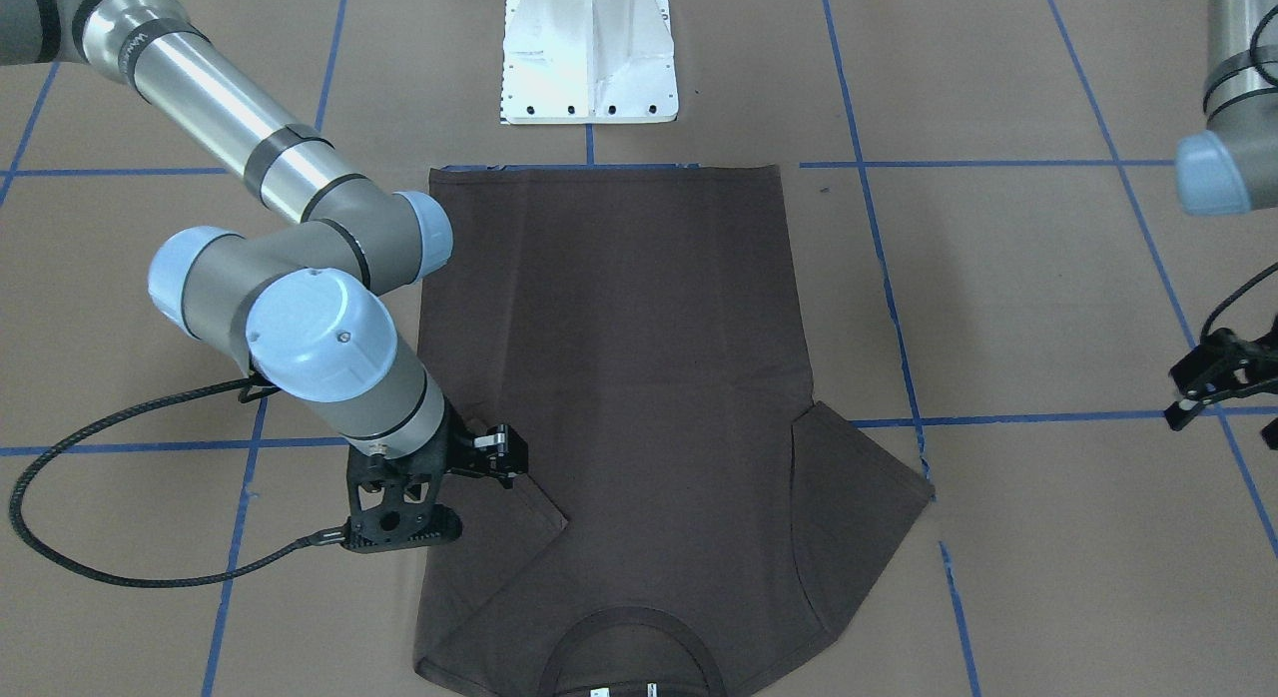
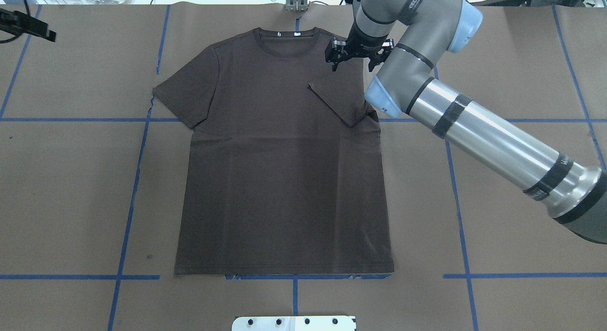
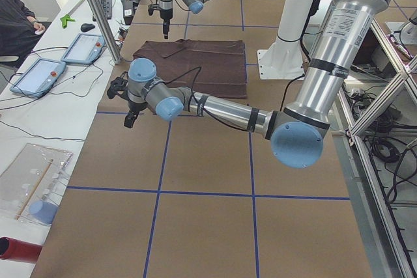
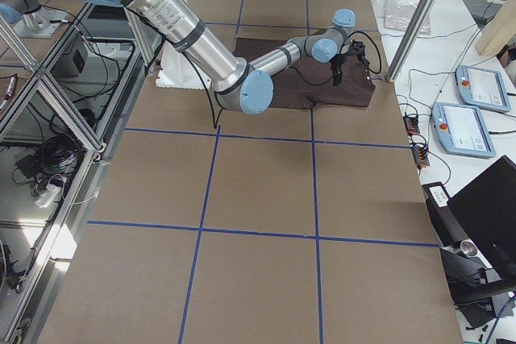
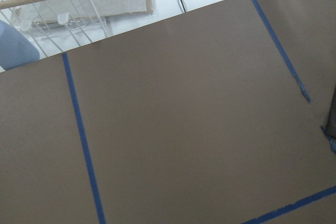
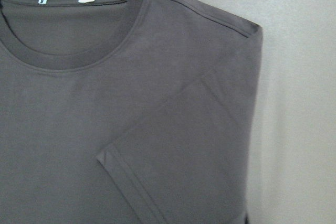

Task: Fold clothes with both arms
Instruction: 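Grasp the sleeve with the right gripper and fold it inward onto the shirt, then raise the right gripper away while the left gripper approaches the other sleeve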

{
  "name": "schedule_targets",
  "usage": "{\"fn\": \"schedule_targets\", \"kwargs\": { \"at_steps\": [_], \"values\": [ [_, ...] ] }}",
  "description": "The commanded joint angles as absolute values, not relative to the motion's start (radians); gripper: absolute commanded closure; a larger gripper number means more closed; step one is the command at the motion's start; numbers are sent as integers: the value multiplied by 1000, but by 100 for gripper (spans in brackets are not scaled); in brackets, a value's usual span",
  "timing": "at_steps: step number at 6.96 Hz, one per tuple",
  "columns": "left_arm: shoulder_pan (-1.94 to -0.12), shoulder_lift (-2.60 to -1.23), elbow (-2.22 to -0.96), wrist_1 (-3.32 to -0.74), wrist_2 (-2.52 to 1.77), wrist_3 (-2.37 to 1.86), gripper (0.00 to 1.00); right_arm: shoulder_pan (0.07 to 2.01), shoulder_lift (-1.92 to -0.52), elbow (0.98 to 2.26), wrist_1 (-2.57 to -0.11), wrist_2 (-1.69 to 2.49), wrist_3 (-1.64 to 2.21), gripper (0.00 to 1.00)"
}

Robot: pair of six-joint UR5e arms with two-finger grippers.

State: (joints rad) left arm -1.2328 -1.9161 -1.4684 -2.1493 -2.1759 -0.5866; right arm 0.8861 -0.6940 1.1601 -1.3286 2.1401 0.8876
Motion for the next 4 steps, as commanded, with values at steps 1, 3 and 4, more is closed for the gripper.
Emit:
{"fn": "schedule_targets", "kwargs": {
  "at_steps": [1, 3, 4],
  "values": [
    [-1052, -1986, -1459, -2200, -1989, -831, 0, 975, -844, 1344, -1478, 2198, 736, 0],
    [-869, -2052, -1375, -2238, -1754, -995, 0, 1005, -911, 1411, -1496, 2209, 678, 0],
    [-838, -2052, -1308, -2332, -1724, -1068, 0, 1003, -910, 1410, -1496, 2207, 678, 0]
  ]
}}
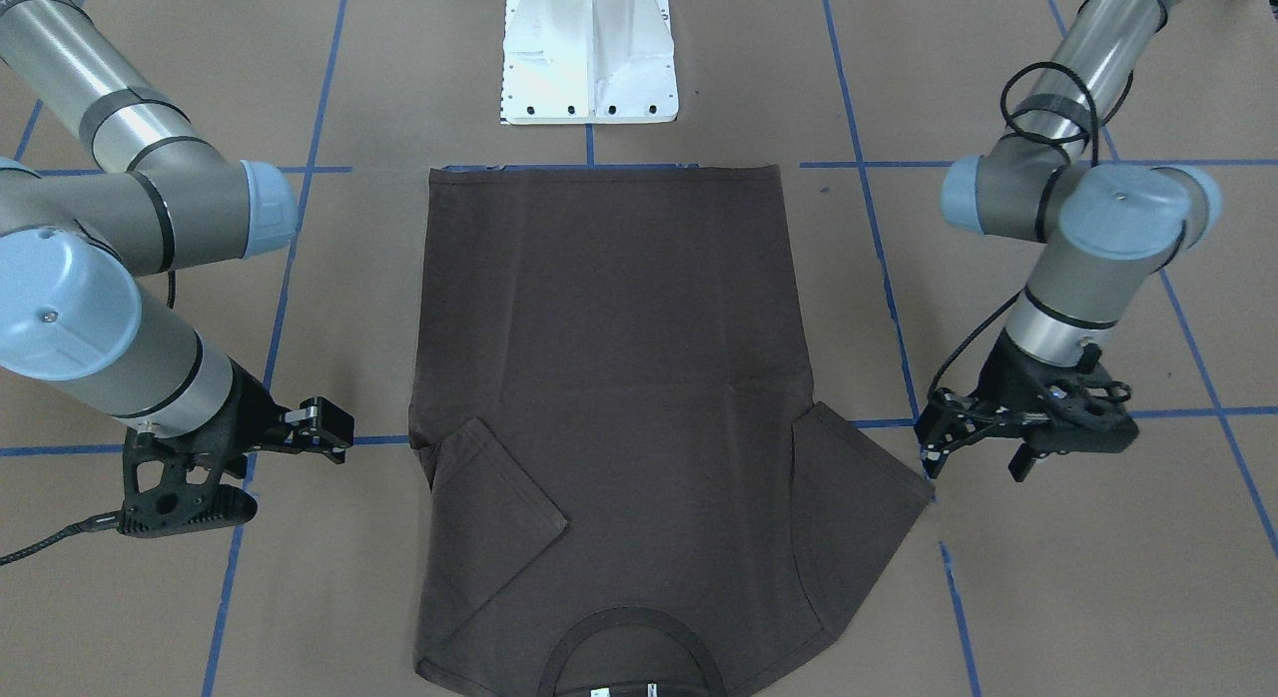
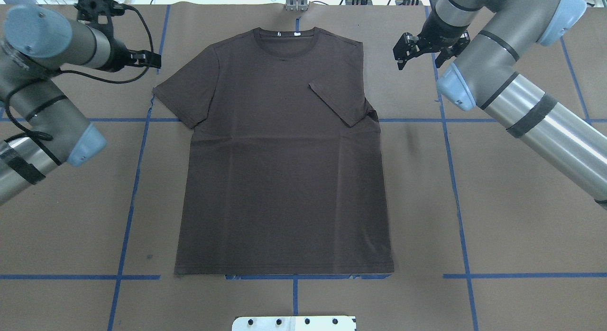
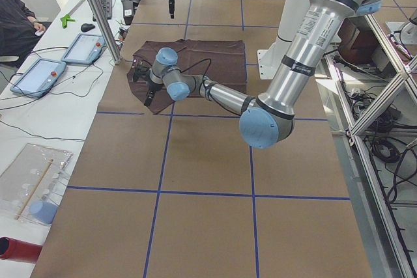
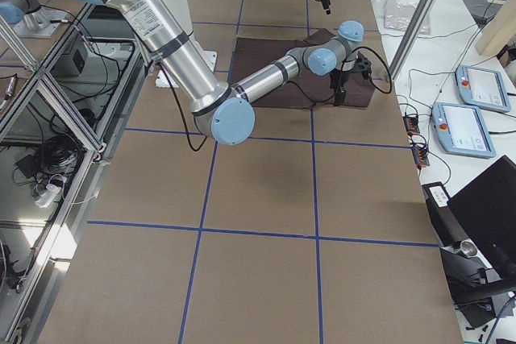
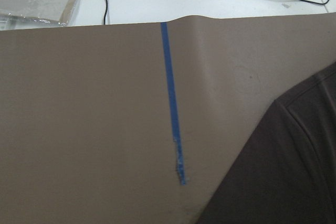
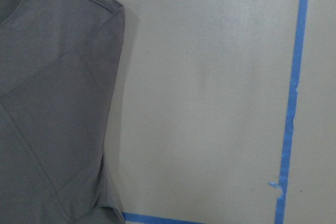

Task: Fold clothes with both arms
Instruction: 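Raise the right gripper away while the left gripper approaches the other sleeve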

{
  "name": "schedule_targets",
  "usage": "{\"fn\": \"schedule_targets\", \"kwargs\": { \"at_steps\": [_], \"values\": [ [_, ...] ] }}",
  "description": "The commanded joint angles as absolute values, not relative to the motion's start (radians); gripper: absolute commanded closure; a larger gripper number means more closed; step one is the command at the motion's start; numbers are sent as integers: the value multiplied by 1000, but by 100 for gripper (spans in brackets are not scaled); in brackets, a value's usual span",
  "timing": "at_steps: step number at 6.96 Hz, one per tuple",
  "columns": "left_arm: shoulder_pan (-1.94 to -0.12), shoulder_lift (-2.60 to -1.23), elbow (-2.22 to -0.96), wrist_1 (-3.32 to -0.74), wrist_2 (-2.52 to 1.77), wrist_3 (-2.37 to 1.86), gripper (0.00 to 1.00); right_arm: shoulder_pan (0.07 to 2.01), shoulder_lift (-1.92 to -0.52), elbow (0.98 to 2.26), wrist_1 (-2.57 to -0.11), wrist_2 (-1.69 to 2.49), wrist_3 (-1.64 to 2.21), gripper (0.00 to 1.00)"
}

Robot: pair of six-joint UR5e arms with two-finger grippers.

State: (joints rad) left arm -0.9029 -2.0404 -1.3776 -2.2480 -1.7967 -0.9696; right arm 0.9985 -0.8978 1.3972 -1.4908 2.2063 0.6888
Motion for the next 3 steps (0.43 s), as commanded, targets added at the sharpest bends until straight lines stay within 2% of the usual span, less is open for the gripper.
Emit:
{"fn": "schedule_targets", "kwargs": {
  "at_steps": [1, 3],
  "values": [
    [-833, -2054, -1248, -2389, -1721, -1089, 0, 1003, -908, 1410, -1494, 2207, 681, 0],
    [-831, -2049, -1241, -2390, -1715, -1088, 1, 1000, -900, 1410, -1493, 2207, 692, 0]
  ]
}}
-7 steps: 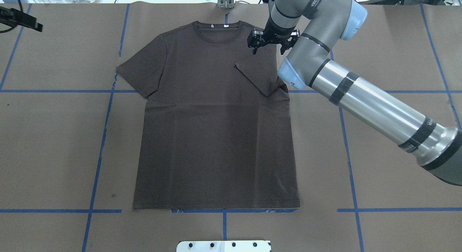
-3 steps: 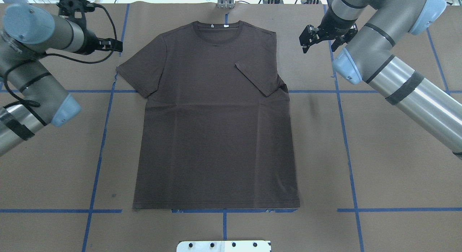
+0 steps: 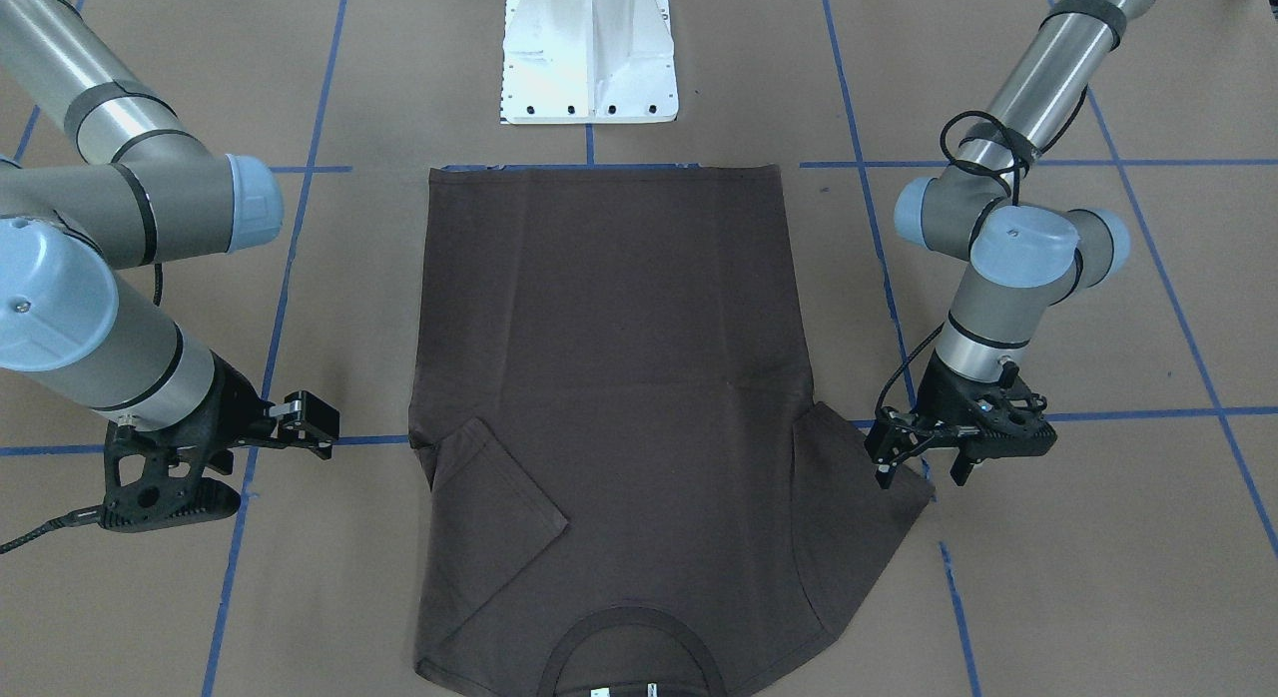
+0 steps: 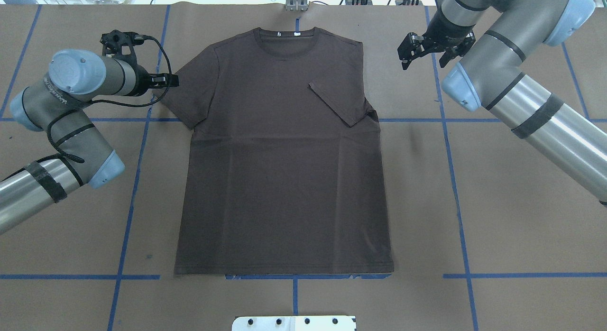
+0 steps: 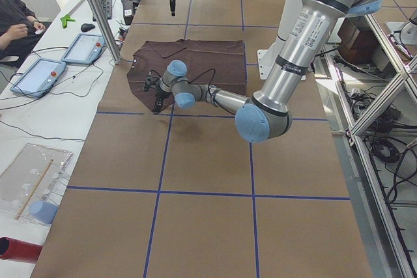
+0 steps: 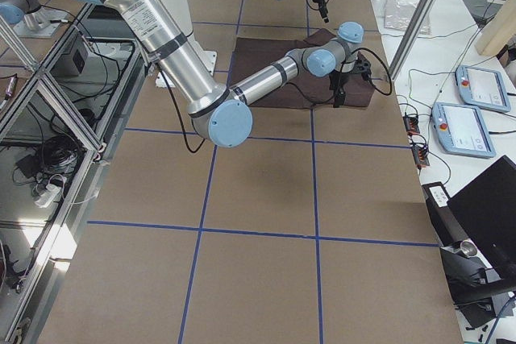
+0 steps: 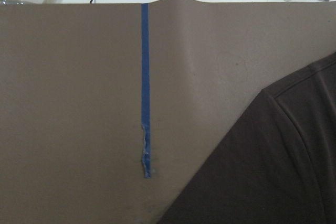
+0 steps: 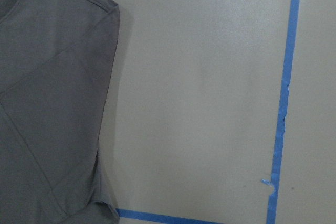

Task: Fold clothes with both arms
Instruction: 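Raise the right gripper away while the left gripper approaches the other sleeve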

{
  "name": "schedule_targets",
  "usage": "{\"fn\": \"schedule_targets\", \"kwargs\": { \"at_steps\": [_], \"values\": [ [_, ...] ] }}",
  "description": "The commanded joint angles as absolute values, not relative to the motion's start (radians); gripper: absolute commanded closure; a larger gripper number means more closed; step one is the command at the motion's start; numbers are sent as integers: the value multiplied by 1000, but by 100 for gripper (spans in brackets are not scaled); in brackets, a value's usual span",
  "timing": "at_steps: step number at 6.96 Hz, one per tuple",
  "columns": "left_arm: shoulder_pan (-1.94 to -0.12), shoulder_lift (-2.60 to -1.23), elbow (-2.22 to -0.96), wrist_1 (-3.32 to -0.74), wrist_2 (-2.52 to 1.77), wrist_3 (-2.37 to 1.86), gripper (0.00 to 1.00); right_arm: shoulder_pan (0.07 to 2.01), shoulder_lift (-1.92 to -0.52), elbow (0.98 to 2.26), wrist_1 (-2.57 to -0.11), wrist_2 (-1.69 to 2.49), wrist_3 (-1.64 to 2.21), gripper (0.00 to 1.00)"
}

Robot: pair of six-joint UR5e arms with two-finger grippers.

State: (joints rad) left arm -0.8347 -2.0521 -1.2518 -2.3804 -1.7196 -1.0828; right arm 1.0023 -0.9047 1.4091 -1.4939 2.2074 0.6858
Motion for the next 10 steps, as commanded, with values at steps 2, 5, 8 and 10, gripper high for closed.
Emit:
{"fn": "schedule_targets", "kwargs": {
  "at_steps": [2, 5, 8, 10],
  "values": [
    [-828, -2052, -1227, -2385, -1713, -1085, 2, 999, -899, 1405, -1490, 2207, 693, 0],
    [-812, -2056, -1201, -2390, -1713, -1085, 4, 997, -897, 1402, -1485, 2206, 693, 0],
    [-810, -2057, -1203, -2388, -1713, -1075, 64, 997, -897, 1401, -1485, 2206, 693, 0],
    [-810, -2071, -1204, -2381, -1715, -1074, 100, 996, -897, 1401, -1485, 2206, 695, 0]
  ]
}}
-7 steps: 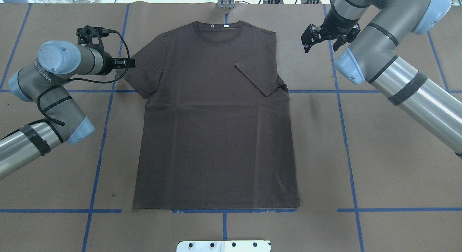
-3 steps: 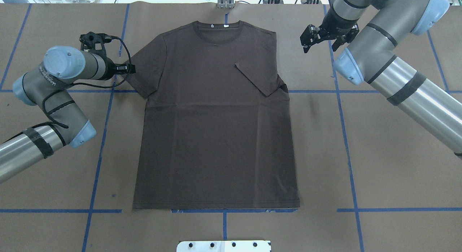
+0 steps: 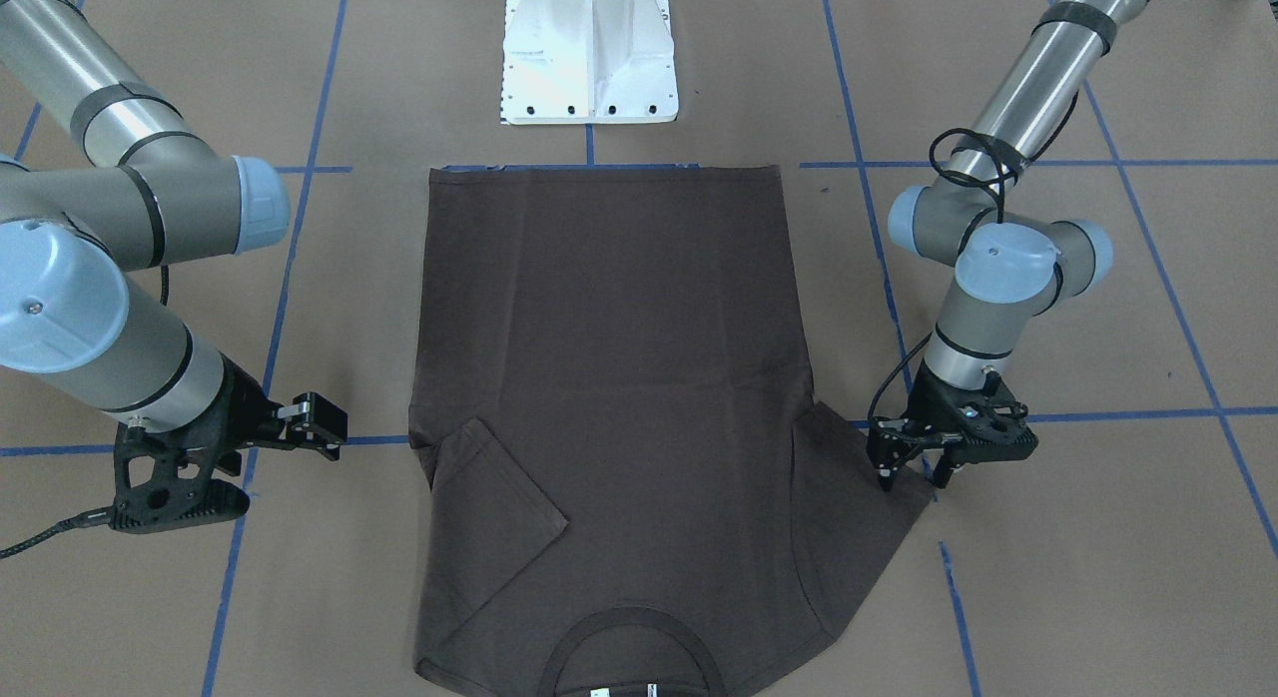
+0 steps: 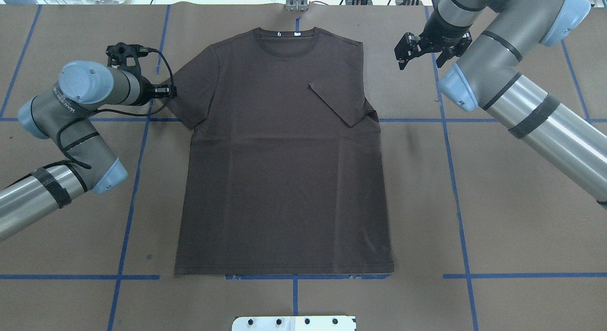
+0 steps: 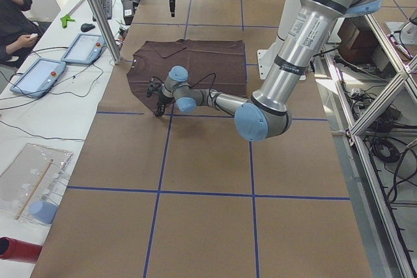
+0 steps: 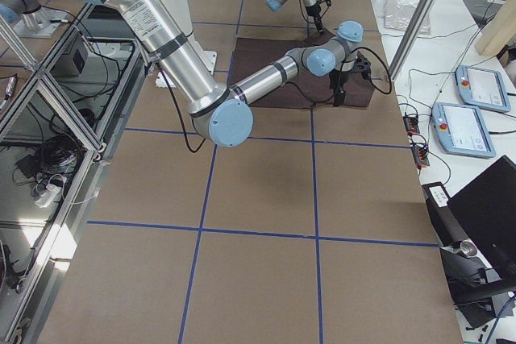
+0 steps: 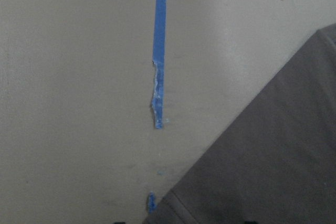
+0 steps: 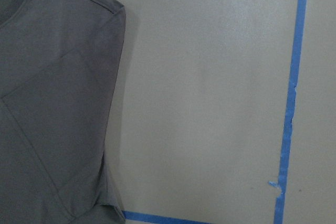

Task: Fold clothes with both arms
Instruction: 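Raise the right gripper away while the left gripper approaches the other sleeve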

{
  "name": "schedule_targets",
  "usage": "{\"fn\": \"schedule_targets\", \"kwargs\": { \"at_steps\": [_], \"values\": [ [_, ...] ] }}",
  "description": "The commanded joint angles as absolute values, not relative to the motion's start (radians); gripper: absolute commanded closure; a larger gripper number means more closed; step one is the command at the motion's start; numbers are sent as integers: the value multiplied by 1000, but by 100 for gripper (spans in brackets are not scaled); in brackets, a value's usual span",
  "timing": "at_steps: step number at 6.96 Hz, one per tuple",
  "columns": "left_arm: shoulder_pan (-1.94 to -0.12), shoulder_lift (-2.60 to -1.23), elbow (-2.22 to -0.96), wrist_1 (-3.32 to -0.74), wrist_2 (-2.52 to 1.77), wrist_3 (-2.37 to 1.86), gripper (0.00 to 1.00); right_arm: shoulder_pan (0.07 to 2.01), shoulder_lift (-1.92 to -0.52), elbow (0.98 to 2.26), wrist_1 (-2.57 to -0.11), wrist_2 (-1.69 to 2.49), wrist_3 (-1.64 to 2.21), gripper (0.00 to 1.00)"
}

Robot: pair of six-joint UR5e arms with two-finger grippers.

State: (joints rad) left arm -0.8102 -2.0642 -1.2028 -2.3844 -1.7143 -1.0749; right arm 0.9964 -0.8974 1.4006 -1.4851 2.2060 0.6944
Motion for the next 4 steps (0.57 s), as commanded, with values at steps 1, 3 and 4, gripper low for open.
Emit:
{"fn": "schedule_targets", "kwargs": {
  "at_steps": [1, 3, 4],
  "values": [
    [-810, -2074, -1207, -2378, -1715, -1074, 100, 996, -899, 1399, -1486, 2206, 695, 0],
    [-818, -2069, -1241, -2378, -1695, -1074, 100, 993, -902, 1391, -1483, 2204, 696, 0],
    [-842, -2062, -1306, -2370, -1666, -1074, 100, 992, -902, 1391, -1480, 2204, 696, 0]
  ]
}}
